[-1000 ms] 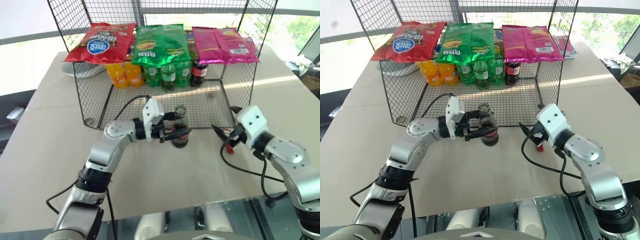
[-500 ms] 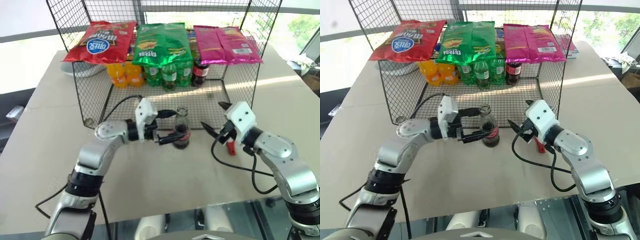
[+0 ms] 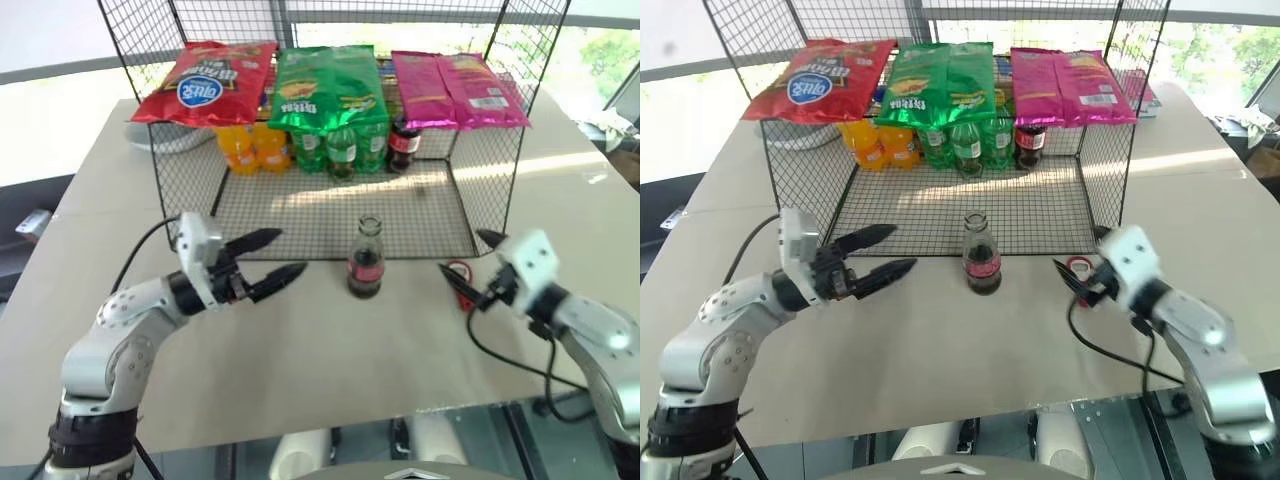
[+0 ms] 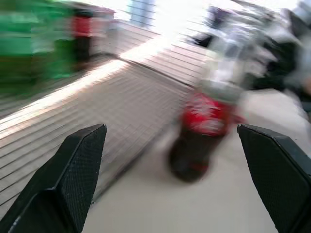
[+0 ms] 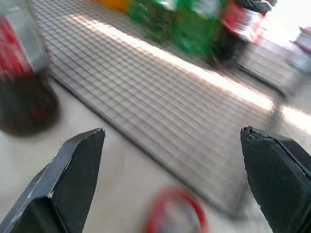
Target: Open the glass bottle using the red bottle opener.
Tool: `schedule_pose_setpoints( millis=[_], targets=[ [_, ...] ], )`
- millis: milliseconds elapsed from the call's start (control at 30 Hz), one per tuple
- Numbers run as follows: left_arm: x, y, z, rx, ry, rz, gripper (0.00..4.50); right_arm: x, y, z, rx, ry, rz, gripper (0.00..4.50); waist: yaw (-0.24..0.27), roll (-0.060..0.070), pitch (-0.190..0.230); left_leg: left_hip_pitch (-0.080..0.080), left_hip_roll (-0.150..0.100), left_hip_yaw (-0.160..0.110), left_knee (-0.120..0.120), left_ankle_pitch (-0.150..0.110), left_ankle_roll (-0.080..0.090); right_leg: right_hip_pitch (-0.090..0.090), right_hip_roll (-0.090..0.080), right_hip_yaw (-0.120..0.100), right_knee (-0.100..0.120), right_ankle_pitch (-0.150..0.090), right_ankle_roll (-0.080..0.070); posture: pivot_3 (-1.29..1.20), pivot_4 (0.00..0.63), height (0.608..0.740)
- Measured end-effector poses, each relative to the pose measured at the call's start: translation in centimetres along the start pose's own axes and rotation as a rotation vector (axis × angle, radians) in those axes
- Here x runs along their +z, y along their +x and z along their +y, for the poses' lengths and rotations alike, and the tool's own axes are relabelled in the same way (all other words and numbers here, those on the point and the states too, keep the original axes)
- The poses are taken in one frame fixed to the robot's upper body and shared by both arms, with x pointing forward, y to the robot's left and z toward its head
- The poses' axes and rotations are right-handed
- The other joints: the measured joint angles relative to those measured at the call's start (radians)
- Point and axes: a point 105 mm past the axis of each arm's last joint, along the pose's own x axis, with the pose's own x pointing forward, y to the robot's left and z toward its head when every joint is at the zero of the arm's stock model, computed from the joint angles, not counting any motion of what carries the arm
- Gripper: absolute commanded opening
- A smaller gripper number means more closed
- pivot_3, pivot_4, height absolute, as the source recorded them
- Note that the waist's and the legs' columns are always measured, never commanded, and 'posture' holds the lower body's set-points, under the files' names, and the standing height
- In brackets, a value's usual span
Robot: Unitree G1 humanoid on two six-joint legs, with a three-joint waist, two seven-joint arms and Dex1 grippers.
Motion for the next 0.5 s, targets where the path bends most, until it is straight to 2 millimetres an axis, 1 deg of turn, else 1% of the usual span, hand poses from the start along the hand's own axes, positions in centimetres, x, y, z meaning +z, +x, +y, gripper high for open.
schedule_pose_setpoints(
  millis=[33, 100, 167, 200, 233, 267, 333, 400, 500],
  targets=[
    [-0.2, -0.5, 1.0, 0.089, -0.001, -0.012, 4.45, 0.1, -0.9, -0.1, 0.005, -0.013, -0.021, 4.5, -0.002, 0.0, 0.0, 0.001, 0.0, 0.0, 0.0, -0.001, 0.002, 0.001, 0.0, 0.0, 0.0, 0.0, 0.0, 0.0, 0.15, 0.74],
    [-0.3, -0.7, 1.2, 0.123, 0.02, -0.024, 4.45, -0.1, -1.8, 0.1, 0.026, -0.002, -0.027, 4.5, -0.003, 0.0, 0.0, 0.002, 0.0, 0.001, 0.0, -0.002, 0.004, 0.001, 0.001, 0.001, 0.0, 0.0, 0.0, 0.0, 0.15, 0.74],
    [-1.1, -1.6, 1.0, 0.157, 0.04, -0.016, 4.45, -0.8, -3.3, 0.3, 0.053, 0.031, -0.009, 4.5, -0.003, 0.0, 0.0, 0.003, 0.001, 0.001, 0.0, -0.003, 0.005, 0.002, 0.001, 0.002, 0.001, 0.0, -0.001, 0.0, 0.15, 0.74],
    [-2.4, -2.9, 0.9, 0.202, 0.043, -0.001, 4.45, -1.7, -5.1, 0.3, 0.057, 0.048, 0.021, 4.5, -0.003, 0.001, 0.0, 0.003, 0.001, 0.002, 0.0, -0.003, 0.005, 0.002, 0.001, 0.002, 0.001, 0.0, -0.001, 0.0, 0.15, 0.74],
    [-2.7, -3.2, 0.9, 0.212, 0.041, 0.006, 4.45, -2.0, -5.4, 0.2, 0.054, 0.051, 0.032, 4.5, -0.003, 0.0, 0.0, 0.003, 0.001, 0.002, 0.0, -0.003, 0.005, 0.002, 0.001, 0.003, 0.001, 0.0, -0.001, 0.0, 0.15, 0.74],
    [-3.6, -4.1, 0.9, 0.238, 0.039, 0.028, 4.45, -2.6, -6.3, -0.2, 0.046, 0.058, 0.056, 4.5, -0.003, -0.001, 0.0, 0.003, 0.001, 0.002, 0.0, -0.003, 0.005, 0.001, 0.001, 0.002, 0.001, -0.002, -0.005, 0.0, 0.15, 0.74],
    [-4.4, -6.0, 0.4, 0.249, 0.045, 0.068, 4.45, -3.0, -7.5, -0.8, 0.043, 0.054, 0.068, 4.5, -0.004, -0.001, 0.0, 0.003, 0.002, 0.003, 0.0, -0.003, 0.005, 0.001, 0.0, 0.003, 0.0, -0.002, -0.005, 0.0, 0.15, 0.74],
    [-5.5, -7.6, -0.4, 0.247, 0.029, 0.122, 4.45, -3.3, -8.1, -1.6, 0.036, 0.049, 0.085, 4.5, -0.004, -0.001, 0.0, 0.003, 0.002, 0.004, 0.0, -0.003, 0.005, 0.001, 0.0, 0.003, 0.0, -0.003, -0.005, 0.0, 0.15, 0.74],
    [-6.1, -8.2, -1.2, 0.232, 0.023, 0.141, 4.45, -3.2, -7.8, -2.3, 0.041, 0.032, 0.076, 4.5, 0.0, -0.002, 0.0, 0.003, 0.002, 0.003, 0.0, -0.003, 0.005, 0.001, -0.001, 0.001, 0.001, -0.002, -0.005, 0.0, 0.15, 0.74]
  ],
)
